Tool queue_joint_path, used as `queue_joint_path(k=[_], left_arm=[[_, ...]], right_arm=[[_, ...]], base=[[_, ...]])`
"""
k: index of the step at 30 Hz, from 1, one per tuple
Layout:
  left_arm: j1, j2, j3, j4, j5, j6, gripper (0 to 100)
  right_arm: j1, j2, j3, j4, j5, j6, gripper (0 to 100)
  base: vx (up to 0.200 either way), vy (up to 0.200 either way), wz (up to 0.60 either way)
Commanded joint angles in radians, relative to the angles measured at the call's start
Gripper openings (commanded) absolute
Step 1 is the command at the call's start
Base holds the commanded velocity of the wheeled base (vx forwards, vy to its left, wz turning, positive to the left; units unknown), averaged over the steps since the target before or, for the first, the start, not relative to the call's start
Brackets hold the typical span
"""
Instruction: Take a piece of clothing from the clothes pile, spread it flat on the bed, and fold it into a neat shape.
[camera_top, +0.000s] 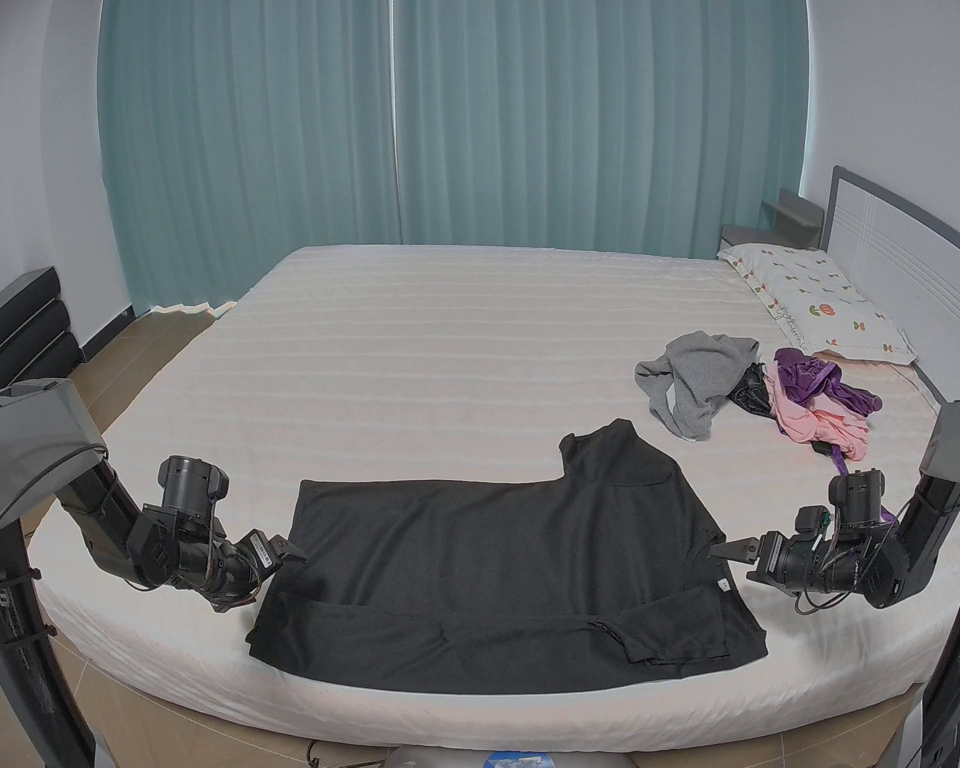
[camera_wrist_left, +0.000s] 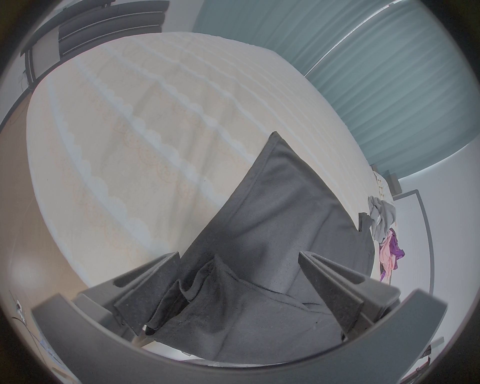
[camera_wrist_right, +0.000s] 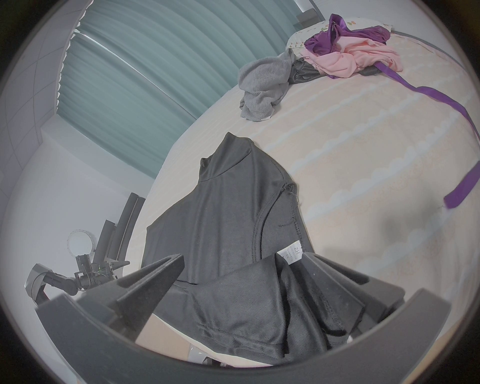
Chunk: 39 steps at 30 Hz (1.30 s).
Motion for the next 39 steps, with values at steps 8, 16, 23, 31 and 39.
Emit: queue_joint_path(k=[8,16,23,31,39], left_arm=[[-0.001,-0.008,-0.065,0.01,-0.005,-0.005,100],[-0.001,0.074,-0.212,0.011,-0.011,-0.007,100],[0.0,0.199,-0.38,0.013,-0.03,0.002,100],[0.02,0.314,-0.637,0.118,-0.083,0.056,100],[0.035,0.335,-0.69,0.166,-0.076,0.134,100]], right_arm=[[0.001,-0.011,0.004,-0.002,0.001,0.001,100],[0.003,-0.003,-0.005,-0.001,0.002,0.001,100],[0.003,0.006,-0.008,-0.002,0.001,0.004,100],[0.015,0.032,-0.018,-0.002,0.001,0.007,100],[0.022,0.04,-0.031,-0.001,-0.004,0.02,100]], base=[[0.0,0.0,0.0],[0.0,0.0,0.0],[0.0,0.0,0.0],[0.0,0.0,0.0],[0.0,0.0,0.0]])
